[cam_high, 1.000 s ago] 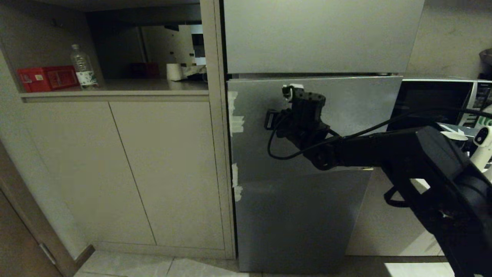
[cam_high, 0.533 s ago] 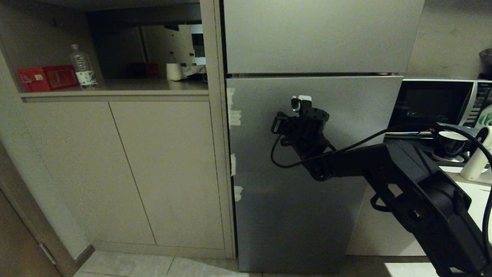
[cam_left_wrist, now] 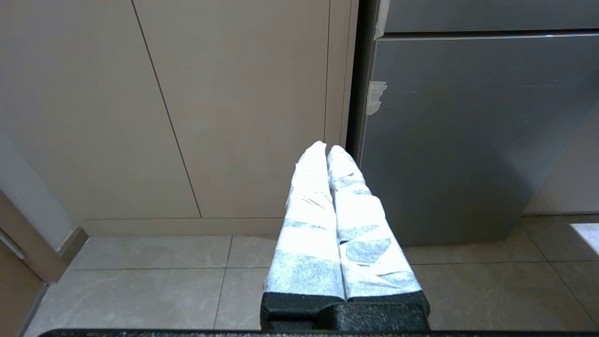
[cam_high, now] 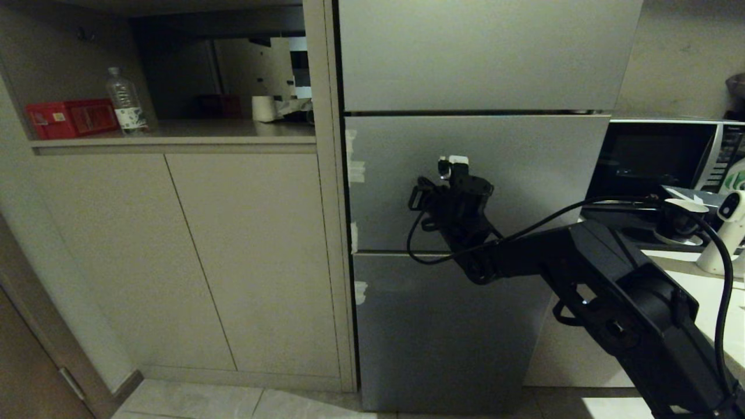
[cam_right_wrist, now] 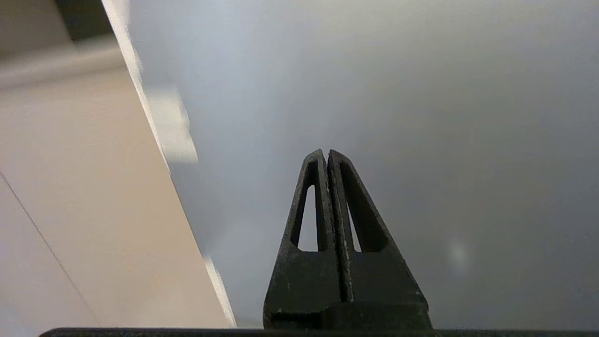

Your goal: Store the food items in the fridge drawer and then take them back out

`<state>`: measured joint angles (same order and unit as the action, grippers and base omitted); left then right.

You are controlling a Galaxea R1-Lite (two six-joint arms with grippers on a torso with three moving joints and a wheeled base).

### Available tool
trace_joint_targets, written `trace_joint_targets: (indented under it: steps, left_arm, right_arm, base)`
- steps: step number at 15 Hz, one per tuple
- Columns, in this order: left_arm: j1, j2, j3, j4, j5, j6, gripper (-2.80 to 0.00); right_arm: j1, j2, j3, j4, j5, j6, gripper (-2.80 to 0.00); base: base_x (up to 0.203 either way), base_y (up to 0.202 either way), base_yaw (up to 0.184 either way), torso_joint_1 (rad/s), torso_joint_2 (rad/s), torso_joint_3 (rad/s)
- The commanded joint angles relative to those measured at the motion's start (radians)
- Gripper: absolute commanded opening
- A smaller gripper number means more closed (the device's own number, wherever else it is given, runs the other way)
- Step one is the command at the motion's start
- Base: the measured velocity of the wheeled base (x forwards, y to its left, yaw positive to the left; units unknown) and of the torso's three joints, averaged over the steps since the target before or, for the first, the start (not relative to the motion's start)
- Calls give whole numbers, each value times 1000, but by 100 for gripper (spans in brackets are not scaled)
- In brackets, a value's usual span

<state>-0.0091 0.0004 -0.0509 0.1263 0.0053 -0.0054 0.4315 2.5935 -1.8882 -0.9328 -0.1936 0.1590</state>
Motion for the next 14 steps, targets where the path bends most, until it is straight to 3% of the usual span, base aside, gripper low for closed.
trace_joint_targets:
  steps: [1, 6, 10, 12, 14]
  left_arm:
    - [0, -2, 0, 1, 1, -1, -280]
    - [0, -2, -1, 1, 1, -1, -280]
    - [0, 0, -1, 1, 1, 0, -280]
    - [0, -1, 0, 1, 1, -1, -280]
    - [0, -1, 0, 1, 1, -1, -280]
  right_arm:
    - [2, -81, 135, -8, -6, -6, -280]
    - [63, -598, 690, 18, 6, -87, -280]
    - [68, -1122, 1092, 162, 38, -184, -280]
    - [25, -1359, 1222, 273, 46, -227, -280]
    - [-94, -1538, 1298, 427, 39, -257, -280]
  base:
    - [0, 0, 0, 0, 0, 0]
    - [0, 0, 0, 0, 0, 0]
    - [0, 0, 0, 0, 0, 0]
    - [0, 0, 0, 0, 0, 0]
    - [0, 0, 0, 0, 0, 0]
